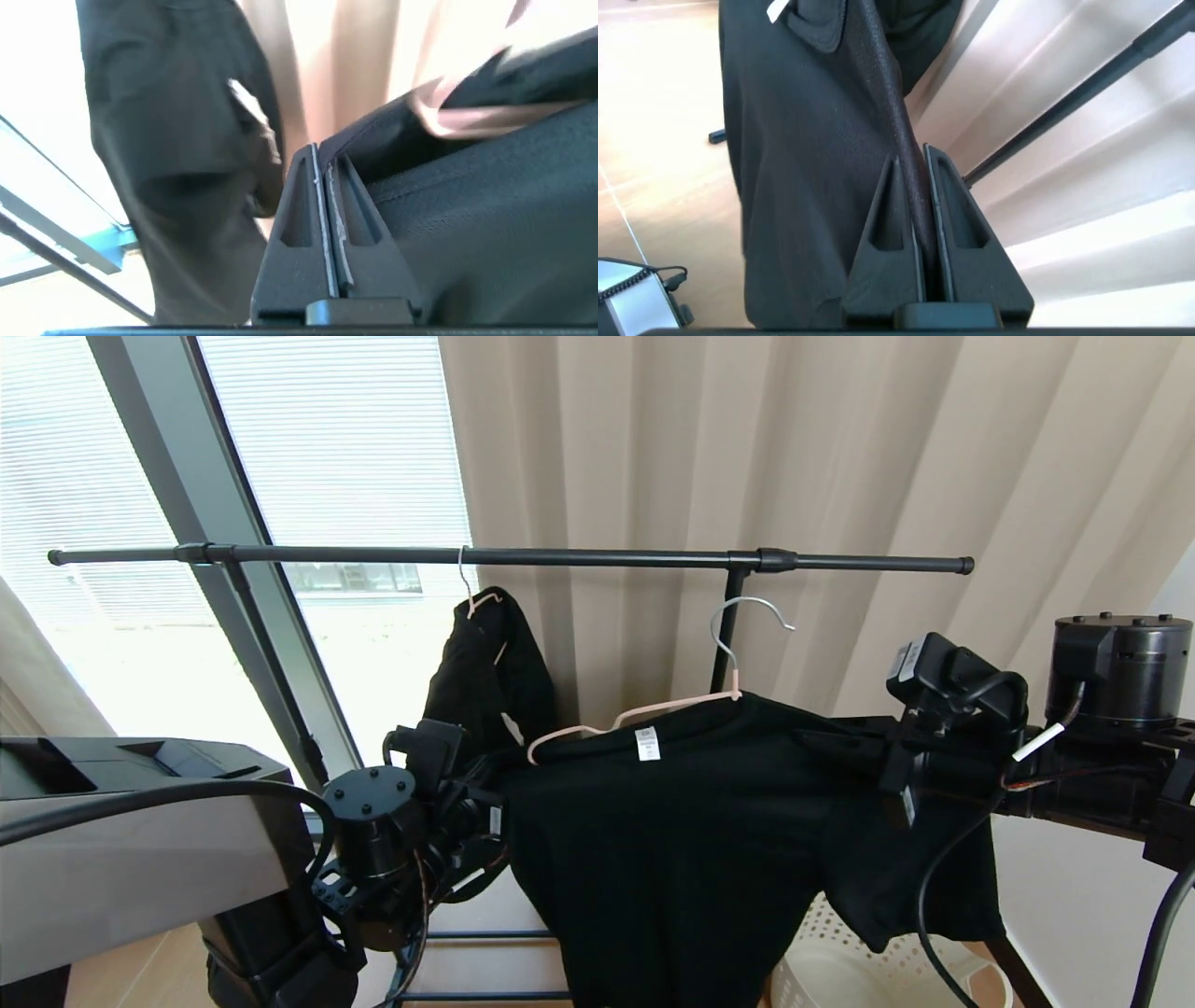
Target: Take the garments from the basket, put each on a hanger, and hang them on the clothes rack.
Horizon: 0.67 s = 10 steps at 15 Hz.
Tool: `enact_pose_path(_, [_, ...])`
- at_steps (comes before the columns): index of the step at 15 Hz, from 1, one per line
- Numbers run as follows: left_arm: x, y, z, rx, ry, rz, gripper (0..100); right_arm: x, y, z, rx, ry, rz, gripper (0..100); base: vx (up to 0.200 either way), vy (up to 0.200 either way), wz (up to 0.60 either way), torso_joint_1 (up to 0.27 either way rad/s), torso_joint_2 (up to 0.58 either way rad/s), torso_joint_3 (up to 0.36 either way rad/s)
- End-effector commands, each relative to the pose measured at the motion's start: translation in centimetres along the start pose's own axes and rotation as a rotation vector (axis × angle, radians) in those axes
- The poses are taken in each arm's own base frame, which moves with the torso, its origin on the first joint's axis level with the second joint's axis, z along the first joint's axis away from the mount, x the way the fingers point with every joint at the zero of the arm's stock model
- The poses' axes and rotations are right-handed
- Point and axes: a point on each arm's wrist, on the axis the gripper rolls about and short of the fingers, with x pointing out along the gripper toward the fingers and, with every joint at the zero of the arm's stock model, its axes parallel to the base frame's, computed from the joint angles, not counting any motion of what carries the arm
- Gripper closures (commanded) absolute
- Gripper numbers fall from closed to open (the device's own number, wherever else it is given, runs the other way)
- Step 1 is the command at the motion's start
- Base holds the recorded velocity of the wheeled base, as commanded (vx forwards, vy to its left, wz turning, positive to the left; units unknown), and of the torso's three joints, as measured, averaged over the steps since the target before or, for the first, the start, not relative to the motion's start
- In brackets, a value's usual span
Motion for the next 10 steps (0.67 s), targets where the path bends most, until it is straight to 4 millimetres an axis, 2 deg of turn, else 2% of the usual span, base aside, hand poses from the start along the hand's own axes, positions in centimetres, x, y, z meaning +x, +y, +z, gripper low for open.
enact_pose_path(1, [0.2, 0.3, 0.5, -0.007, -0.019, 0.012, 100, -0.1, 0.2, -0.4, -0.008, 0.013, 0.007, 100, 0.0, 0.0, 0.0, 0.0, 0.0, 0.0])
enact_pose_path(5, [-0.9, 0.1, 2.6, -0.022, -0.08, -0.006, 100, 0.4, 0.6, -0.8, -0.019, 0.025, 0.027, 100, 0.0, 0.0, 0.0, 0.0, 0.0, 0.0])
enact_pose_path(7, [-2.4, -0.9, 3.9, -0.03, -0.117, -0.051, 100, 1.6, 1.1, -0.6, -0.005, 0.025, 0.061, 100, 0.0, 0.0, 0.0, 0.0, 0.0, 0.0])
enact_pose_path(10, [-3.9, -1.7, 5.1, -0.037, -0.149, -0.092, 100, 2.0, 1.7, -0.4, 0.027, 0.02, 0.09, 100, 0.0, 0.0, 0.0, 0.0, 0.0, 0.0])
